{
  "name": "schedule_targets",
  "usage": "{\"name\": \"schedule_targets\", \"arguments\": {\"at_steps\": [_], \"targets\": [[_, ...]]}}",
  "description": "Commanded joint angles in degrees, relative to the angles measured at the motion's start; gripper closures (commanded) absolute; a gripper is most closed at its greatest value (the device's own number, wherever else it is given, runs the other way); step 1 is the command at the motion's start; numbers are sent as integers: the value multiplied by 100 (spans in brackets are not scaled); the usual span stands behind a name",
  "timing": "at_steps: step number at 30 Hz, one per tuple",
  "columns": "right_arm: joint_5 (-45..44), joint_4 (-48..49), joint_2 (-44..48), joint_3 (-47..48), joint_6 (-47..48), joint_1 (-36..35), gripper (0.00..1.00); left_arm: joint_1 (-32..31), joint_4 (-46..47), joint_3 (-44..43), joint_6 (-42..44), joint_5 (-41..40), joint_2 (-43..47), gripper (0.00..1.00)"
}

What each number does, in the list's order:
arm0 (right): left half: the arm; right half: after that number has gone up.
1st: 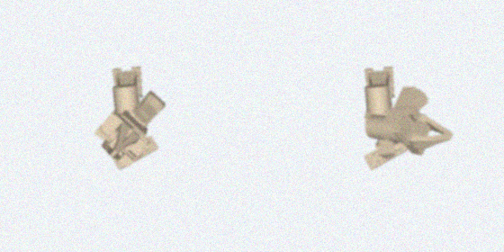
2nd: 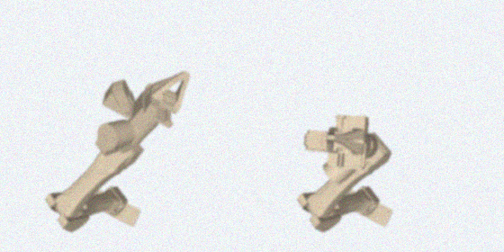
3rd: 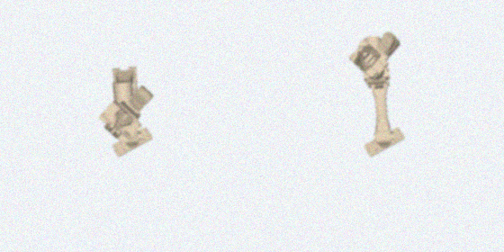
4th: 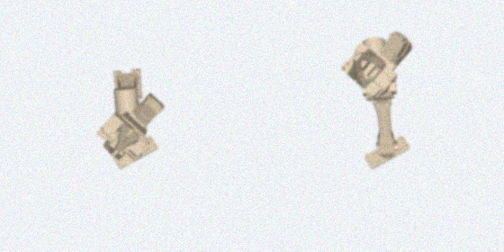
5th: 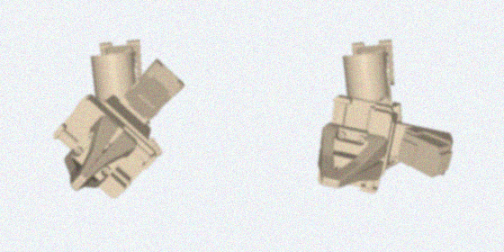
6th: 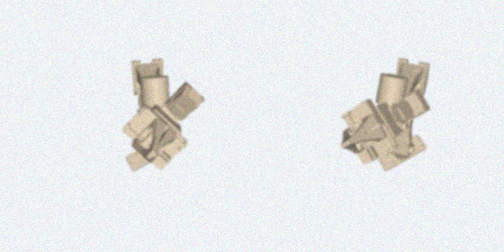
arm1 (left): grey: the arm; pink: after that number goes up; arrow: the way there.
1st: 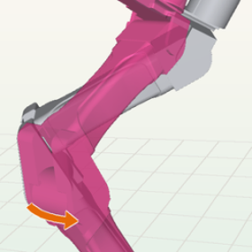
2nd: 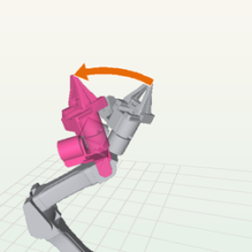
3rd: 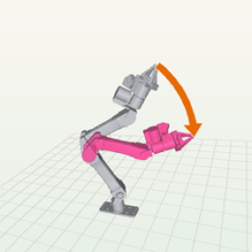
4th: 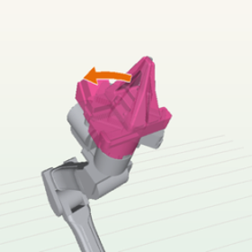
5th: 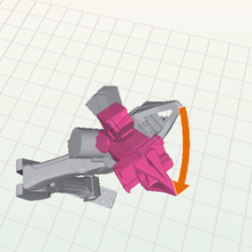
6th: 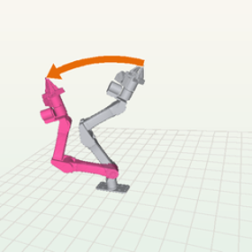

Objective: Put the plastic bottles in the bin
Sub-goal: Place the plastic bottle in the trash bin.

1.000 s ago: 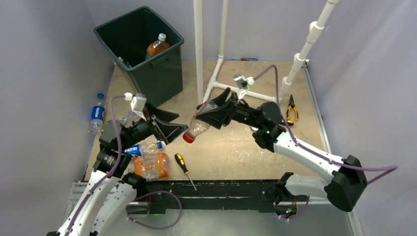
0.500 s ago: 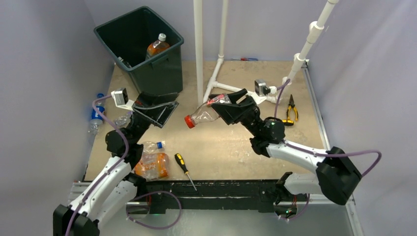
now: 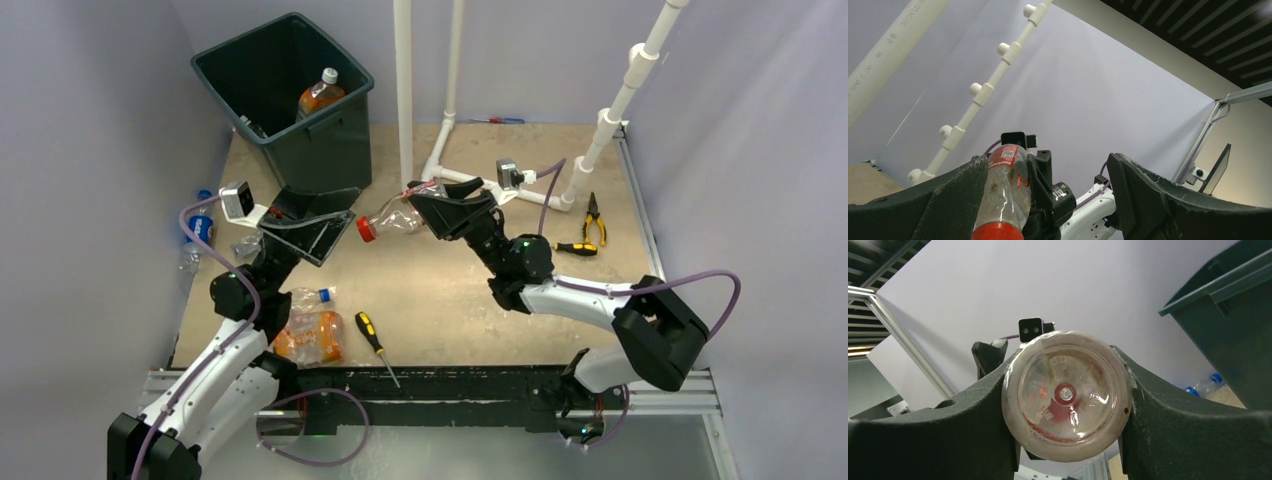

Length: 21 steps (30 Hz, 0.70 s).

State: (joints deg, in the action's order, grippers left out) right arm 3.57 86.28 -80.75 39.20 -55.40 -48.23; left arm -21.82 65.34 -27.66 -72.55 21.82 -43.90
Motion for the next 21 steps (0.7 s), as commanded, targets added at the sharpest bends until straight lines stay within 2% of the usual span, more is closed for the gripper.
{"name": "schedule_targets", "arguments": {"at_steps": [1,7,12,17,21], "targets": [[-97,2868,-9,465,242,-63,100,-24,-580,-290,529,-77,168,12],[-124,2868,152,622,555,-151,100,-24,-1312,-392,830,-286,302,12],[-89,2868,-34,888,496,-175,100,-32,-877,-428,522,-122,-18,13],[-144,2864,-221,1132,545,-260,100,-136,-606,-590,192,272,-380,21],[-238,2868,-283,1253,711,-339,100,-256,-540,-550,200,167,-339,27]]}}
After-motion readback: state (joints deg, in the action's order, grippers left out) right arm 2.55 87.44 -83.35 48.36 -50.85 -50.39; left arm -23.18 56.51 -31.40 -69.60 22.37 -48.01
